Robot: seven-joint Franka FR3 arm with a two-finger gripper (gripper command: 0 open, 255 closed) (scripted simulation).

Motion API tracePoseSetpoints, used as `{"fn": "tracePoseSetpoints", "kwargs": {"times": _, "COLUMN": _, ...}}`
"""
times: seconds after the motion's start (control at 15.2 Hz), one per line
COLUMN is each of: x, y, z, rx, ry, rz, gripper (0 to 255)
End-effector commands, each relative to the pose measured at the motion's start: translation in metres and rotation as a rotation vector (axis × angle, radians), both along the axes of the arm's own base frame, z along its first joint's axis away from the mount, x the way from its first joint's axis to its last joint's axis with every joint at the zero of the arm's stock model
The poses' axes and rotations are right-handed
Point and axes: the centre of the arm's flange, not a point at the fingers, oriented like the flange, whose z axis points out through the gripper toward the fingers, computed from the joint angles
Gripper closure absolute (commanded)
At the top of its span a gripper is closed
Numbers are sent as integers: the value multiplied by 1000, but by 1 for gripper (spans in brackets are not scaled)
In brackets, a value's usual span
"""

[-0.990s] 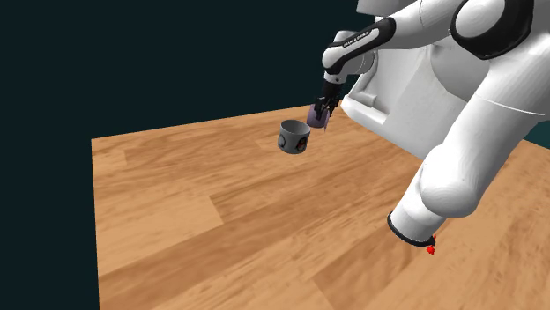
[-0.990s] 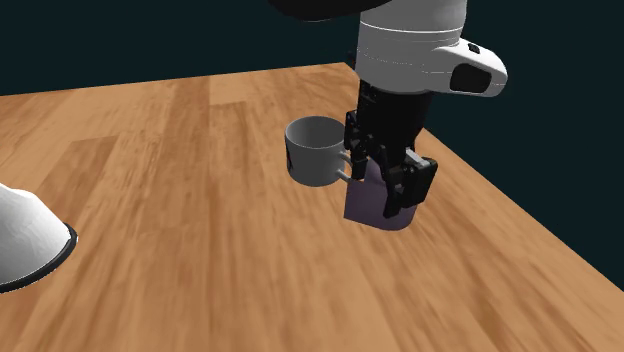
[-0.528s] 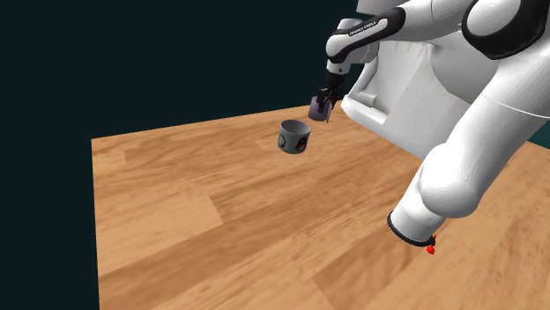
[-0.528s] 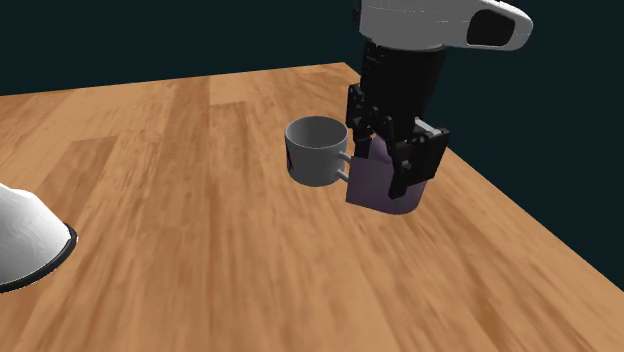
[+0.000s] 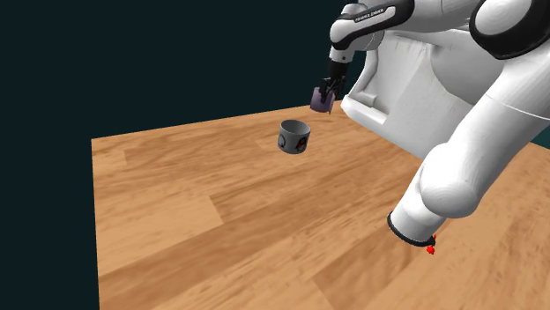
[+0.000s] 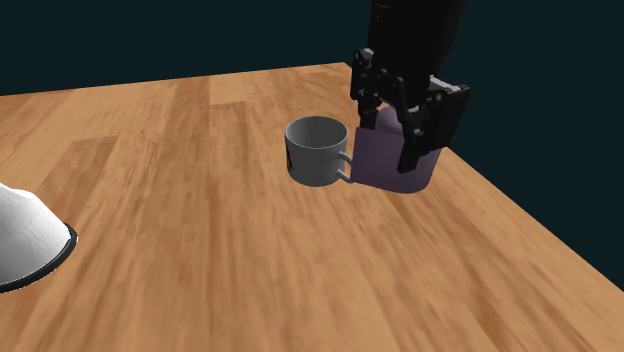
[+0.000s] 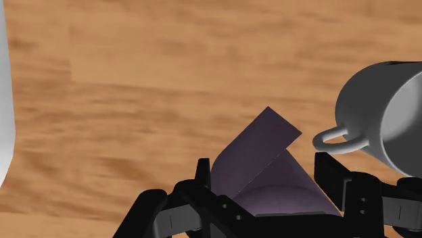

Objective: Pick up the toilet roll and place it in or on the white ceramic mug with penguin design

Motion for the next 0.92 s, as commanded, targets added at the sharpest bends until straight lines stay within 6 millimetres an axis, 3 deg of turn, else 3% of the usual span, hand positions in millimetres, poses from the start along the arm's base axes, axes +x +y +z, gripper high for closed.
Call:
{"fn": "tracePoseSetpoints", "kwargs": {"times": 0.0, "x": -1, "y": 1, "z": 12, "rx": 0, "ry": 0, "rz": 0, "gripper": 255}}
{"fn": "tracePoseSetpoints", "kwargs": {"times": 0.46, "x": -1, "y": 1, "z": 44, "rx": 0, "ry": 0, "rz": 0, "gripper": 255}}
{"fn": "tracePoseSetpoints", "kwargs": {"times": 0.86, "x": -5, "y": 80, "z": 51, "rx": 0, "ry": 0, "rz": 0, "gripper": 255}}
